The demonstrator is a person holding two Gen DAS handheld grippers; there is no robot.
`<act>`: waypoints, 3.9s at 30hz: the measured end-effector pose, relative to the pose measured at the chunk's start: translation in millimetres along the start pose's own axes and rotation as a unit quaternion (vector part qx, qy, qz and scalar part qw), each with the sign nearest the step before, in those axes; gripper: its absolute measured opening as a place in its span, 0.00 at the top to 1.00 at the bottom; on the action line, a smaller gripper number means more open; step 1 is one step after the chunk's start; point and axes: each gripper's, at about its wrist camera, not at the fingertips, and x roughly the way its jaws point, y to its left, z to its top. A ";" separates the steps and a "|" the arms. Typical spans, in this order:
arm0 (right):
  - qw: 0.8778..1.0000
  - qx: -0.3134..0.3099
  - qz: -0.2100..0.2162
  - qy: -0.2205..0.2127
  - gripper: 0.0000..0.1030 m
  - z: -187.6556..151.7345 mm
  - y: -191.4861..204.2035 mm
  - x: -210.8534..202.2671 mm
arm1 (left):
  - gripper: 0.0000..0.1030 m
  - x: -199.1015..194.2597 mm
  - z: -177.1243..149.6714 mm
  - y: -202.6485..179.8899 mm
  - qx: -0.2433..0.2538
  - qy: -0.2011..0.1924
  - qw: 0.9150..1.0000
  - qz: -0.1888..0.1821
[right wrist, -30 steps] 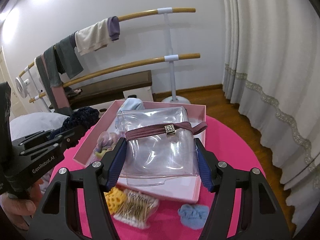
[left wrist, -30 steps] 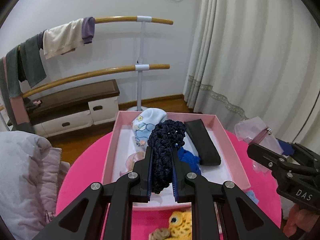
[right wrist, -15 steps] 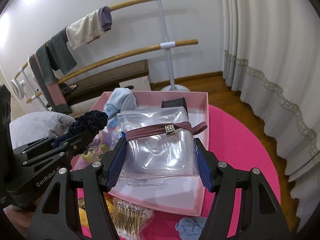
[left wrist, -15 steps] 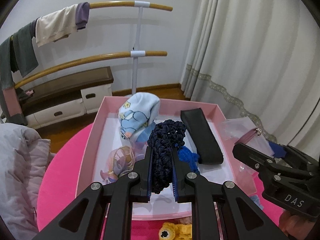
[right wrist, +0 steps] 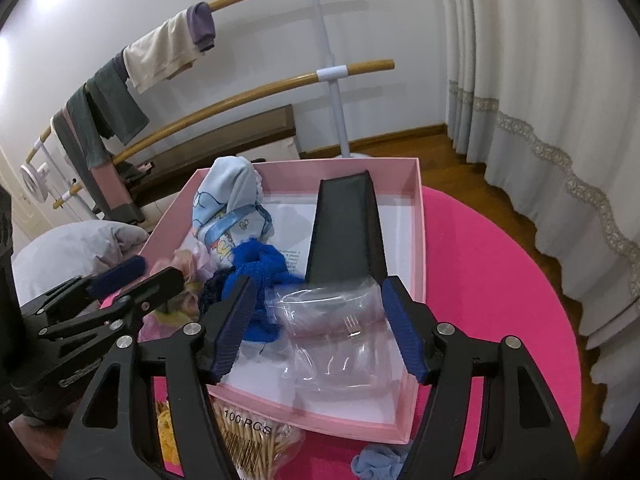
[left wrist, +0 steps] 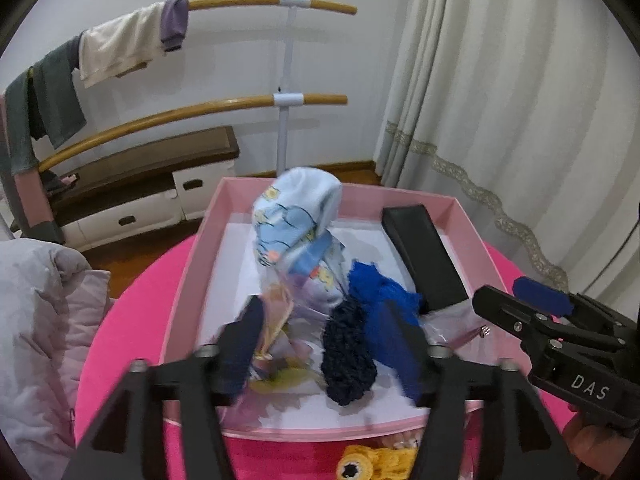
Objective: Organize soft objects
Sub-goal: 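Lift both tools out of the box back over the table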
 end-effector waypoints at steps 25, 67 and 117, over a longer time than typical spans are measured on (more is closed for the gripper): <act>0.994 0.034 -0.014 -0.102 0.00 -44.2 8.5 -120.8 | 0.00 -150.0 -57.6 -20.9 0.035 -0.099 0.992 0.075; 0.979 0.006 -0.069 -0.192 0.00 -158.9 60.4 -274.6 | 0.00 -361.5 -188.1 -45.0 0.009 -0.123 0.990 0.066; 0.993 0.031 -0.093 -0.064 0.00 -138.9 13.8 -144.4 | 0.04 -148.6 -157.0 18.1 -0.001 0.011 0.997 0.077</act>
